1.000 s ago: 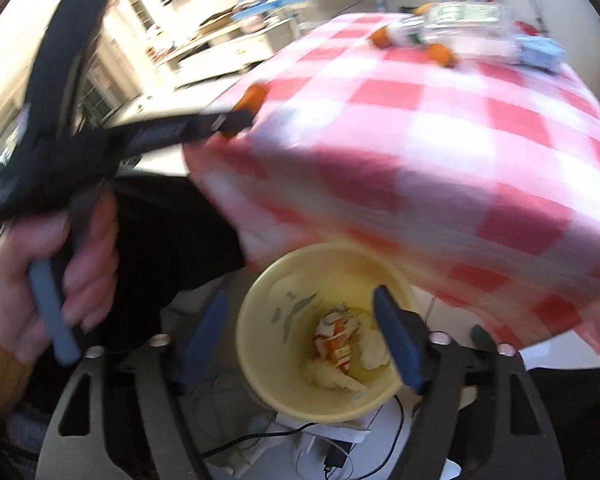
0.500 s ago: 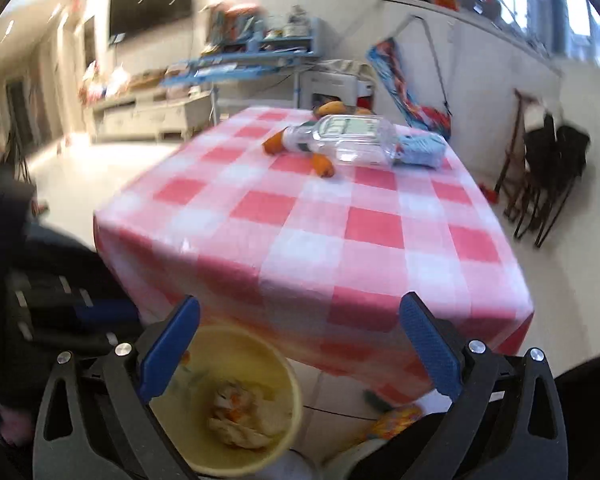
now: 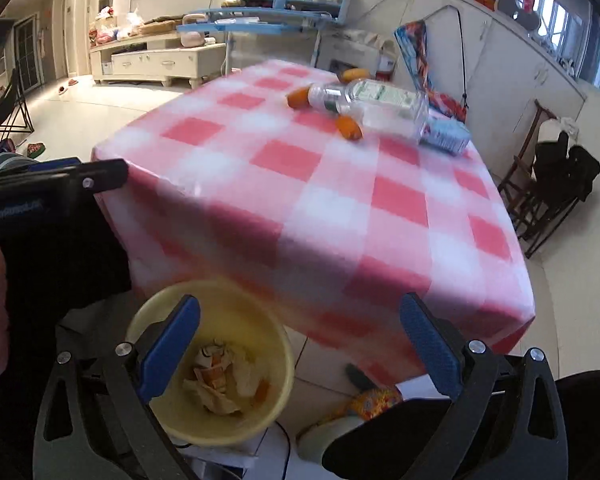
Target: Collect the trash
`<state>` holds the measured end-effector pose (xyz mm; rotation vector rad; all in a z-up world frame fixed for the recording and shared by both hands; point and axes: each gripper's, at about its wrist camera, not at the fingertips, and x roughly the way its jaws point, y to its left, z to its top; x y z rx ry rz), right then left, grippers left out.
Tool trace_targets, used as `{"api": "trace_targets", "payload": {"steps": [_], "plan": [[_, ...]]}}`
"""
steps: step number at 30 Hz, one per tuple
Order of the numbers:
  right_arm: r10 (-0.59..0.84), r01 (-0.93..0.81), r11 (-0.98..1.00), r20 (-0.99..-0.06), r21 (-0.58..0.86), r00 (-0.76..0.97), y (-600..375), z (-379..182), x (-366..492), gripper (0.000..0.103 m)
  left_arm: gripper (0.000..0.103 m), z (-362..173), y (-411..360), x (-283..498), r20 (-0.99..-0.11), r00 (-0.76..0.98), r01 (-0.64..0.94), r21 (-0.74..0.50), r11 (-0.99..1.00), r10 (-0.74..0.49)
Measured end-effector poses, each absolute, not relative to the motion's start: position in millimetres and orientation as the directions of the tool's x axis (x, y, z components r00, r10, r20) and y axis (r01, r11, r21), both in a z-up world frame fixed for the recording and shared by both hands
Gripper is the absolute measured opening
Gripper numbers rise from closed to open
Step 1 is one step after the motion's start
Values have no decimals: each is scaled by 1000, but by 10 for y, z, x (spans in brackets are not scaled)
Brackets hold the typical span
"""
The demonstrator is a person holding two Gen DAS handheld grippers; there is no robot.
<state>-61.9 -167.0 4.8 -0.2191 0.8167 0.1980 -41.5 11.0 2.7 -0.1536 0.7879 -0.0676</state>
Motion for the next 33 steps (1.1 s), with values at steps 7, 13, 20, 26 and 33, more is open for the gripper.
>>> {"api": "trace_targets", "payload": {"steps": [7, 13, 20, 26, 33], "plan": [[151, -266, 963, -735, -42, 661, -1730, 57, -589, 96, 77, 35, 117, -398, -693, 715, -18, -151, 988, -93], [191, -291, 957, -738, -8, 647, -1704, 59, -628, 96, 78, 12, 117, -382, -697, 712, -28, -140, 990, -79], [240, -356, 935, -728, -5, 642, -1595, 80, -703, 96, 79, 5, 134, -366, -696, 714, -40, -142, 989, -71], [268, -396, 918, -729, -4, 629, -1524, 74, -721, 96, 79, 9, 150, -361, -691, 719, -45, -150, 988, -72], [276, -402, 916, -722, -4, 635, -1509, 94, -740, 96, 79, 20, 148, -368, -688, 722, -42, -150, 988, -73]]}}
